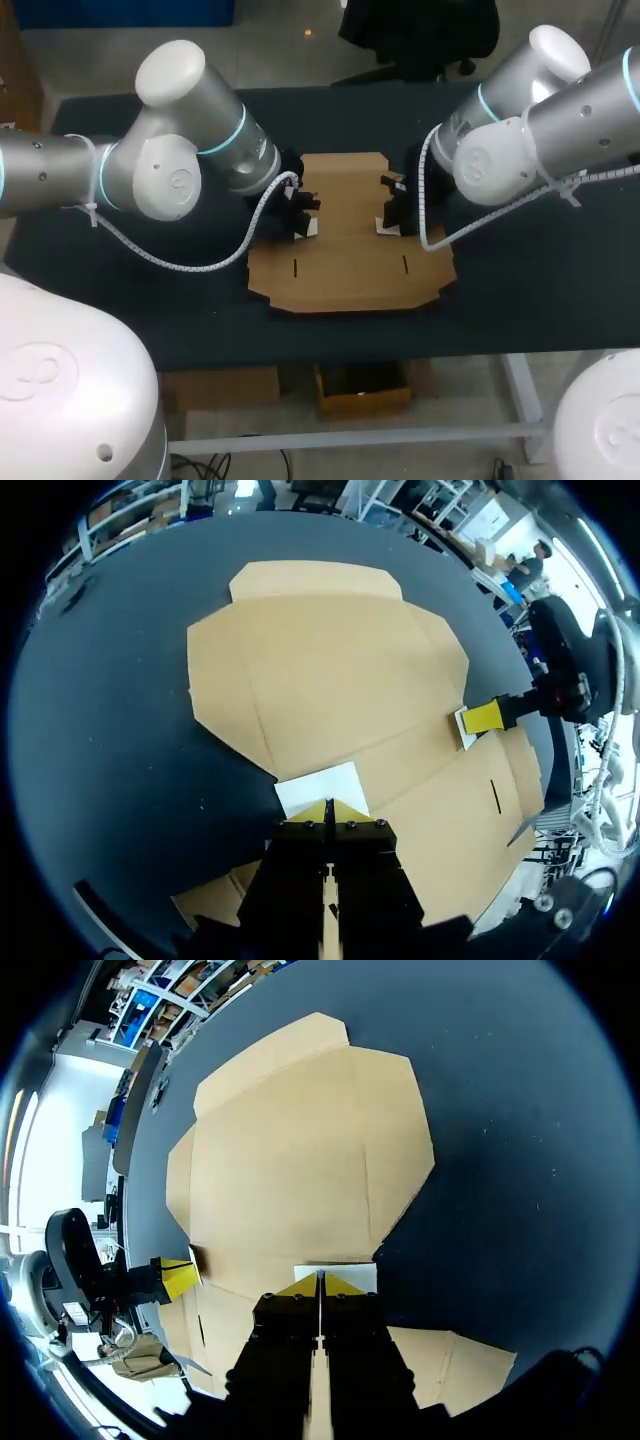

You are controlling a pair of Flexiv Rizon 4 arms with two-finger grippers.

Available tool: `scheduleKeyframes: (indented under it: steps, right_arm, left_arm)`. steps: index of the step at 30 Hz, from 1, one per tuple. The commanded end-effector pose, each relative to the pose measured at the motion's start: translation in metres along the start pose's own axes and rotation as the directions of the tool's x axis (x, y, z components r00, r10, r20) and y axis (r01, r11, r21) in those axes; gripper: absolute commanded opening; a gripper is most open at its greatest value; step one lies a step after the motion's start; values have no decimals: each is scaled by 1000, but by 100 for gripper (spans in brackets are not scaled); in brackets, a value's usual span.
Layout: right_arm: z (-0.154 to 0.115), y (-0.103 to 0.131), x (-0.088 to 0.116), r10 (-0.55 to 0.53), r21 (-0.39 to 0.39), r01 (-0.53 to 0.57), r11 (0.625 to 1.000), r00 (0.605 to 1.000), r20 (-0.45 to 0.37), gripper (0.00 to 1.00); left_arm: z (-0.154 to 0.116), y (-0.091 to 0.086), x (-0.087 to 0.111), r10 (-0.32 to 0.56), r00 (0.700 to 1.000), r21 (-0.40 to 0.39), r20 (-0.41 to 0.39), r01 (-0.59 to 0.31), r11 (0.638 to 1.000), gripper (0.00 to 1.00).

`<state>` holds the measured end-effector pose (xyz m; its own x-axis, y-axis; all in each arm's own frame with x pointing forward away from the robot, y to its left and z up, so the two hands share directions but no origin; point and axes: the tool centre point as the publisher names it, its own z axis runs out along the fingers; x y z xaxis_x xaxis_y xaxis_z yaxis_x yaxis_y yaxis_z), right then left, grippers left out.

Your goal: Assemble the packaging by folding the flat box into shape, placing the metal phone stand inside, and closing the box properly

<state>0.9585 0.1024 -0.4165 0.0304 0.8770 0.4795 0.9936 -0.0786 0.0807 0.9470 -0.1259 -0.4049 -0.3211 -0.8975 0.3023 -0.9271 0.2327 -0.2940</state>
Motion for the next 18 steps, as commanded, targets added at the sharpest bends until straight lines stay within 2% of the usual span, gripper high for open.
scheduleKeyframes:
  steps: [1, 3, 8, 18]
  right_arm:
    - [5, 1, 3, 13, 6, -14, 1000, 999, 32, 0]
    - [8, 0, 1, 25, 14, -25, 1000, 999, 44, 0]
    - [11, -2, -1, 38, 21, -40, 999, 998, 55, 0]
    - [-4, -5, -1, 46, -12, -46, 999, 998, 42, 0]
  left_arm:
    - [10, -2, 4, -14, 999, -6, 46, 14, 1000, 0]
    - [14, -2, 2, -33, 997, -7, 73, 33, 999, 0]
    - [13, 1, -1, -51, 996, -12, 78, 52, 999, 0]
    - [-5, 5, -1, -70, 992, -5, 101, 71, 997, 0]
